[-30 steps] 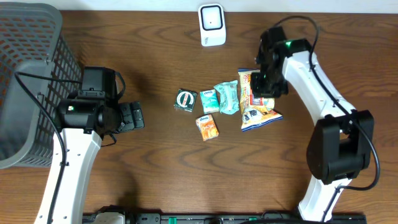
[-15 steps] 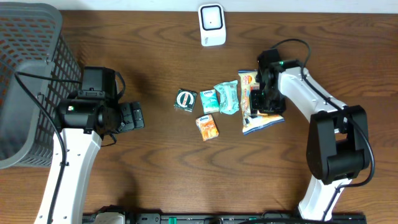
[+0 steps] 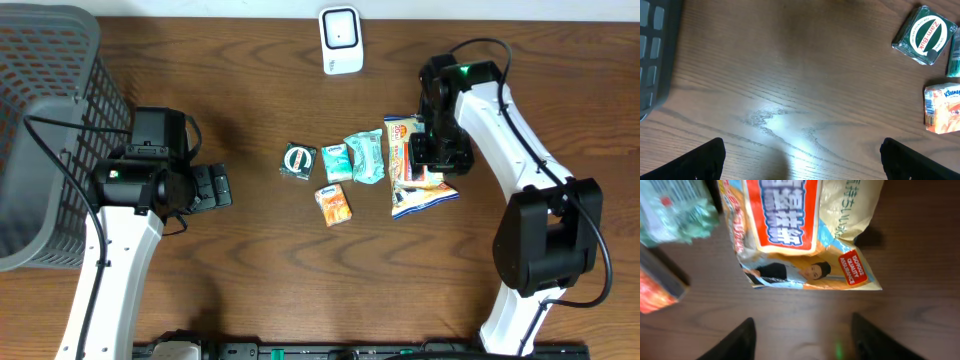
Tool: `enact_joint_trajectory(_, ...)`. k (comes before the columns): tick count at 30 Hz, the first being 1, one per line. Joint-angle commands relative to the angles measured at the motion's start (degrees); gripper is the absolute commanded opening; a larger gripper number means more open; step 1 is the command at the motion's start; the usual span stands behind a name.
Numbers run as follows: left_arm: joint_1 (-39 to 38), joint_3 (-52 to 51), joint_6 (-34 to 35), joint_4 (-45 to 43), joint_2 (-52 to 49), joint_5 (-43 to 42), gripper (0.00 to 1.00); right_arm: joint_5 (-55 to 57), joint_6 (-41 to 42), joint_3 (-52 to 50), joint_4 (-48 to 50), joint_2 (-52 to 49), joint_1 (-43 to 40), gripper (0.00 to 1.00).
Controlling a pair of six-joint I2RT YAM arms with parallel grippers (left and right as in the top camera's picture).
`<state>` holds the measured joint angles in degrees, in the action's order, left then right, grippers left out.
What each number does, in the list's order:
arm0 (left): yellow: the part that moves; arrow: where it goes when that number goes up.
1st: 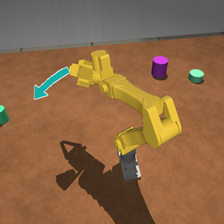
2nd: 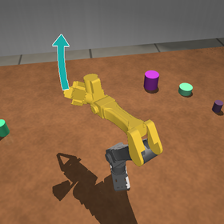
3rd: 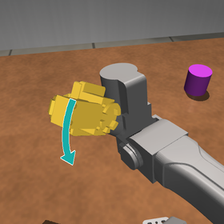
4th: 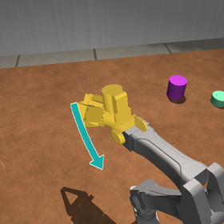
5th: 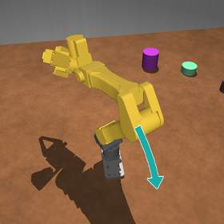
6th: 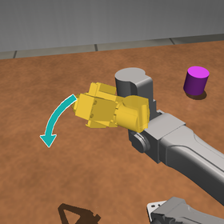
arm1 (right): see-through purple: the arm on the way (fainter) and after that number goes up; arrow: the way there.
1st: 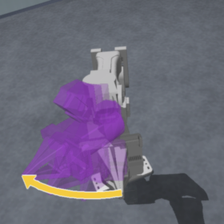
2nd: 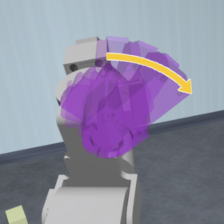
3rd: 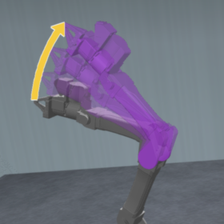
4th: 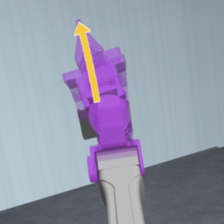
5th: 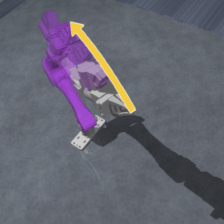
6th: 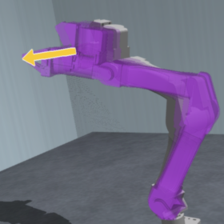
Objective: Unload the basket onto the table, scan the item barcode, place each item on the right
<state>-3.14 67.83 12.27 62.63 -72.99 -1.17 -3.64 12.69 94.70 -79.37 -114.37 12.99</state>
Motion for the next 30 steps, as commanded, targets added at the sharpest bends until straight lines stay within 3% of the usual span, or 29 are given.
enact_joint_trajectory(1, -0.2, -0.3, 0.9, 0.1, -0.3, 0.3, 0.98, 0.3, -0.6, -3.6, 1.3, 0.0, -0.2, 0.52)
enact_joint_trajectory(5, -0.2, -0.3, 0.9, 0.1, -0.3, 0.3, 0.98, 0.3, -0.5, -9.7, 7.0, 0.0, -0.1, 0.50)
enact_joint_trajectory(8, -0.2, -0.3, 0.9, 0.1, -0.3, 0.3, 0.98, 0.3, -0.5, -14.2, 11.9, 0.0, -0.2, 0.55)
enact_joint_trajectory(10, -0.2, -0.3, 0.9, 0.1, -0.3, 0.3, 0.98, 0.3, -0.5, -17.0, 15.6, 0.0, -0.2, 0.66)
enact_joint_trajectory(13, -0.2, -0.3, 0.9, 0.1, -0.3, 0.3, 0.98, 0.3, -0.5, -19.2, 18.3, 0.0, -0.2, 0.75)
enact_joint_trajectory(14, -0.2, -0.3, 0.9, 0.1, -0.3, 0.3, 0.98, 0.3, -0.5, -19.1, 18.1, 0.0, -0.2, 0.95)
enact_joint_trajectory(15, -0.2, -0.3, 0.9, 0.1, -0.3, 0.3, 0.98, 0.3, -0.5, -18.9, 17.7, 0.0, -0.2, 0.99)
enact_joint_trajectory(25, -0.2, -0.3, 0.9, 0.1, -0.3, 0.3, 0.98, 0.3, 0.1, -7.5, 5.4, 0.1, -0.2, 0.99)
enact_joint_trajectory(30, -0.2, -0.3, 0.9, 0.1, -0.3, 0.3, 0.98, 2.0, 0.1, -5.1, 6.1, 0.1, -0.2, 0.99)
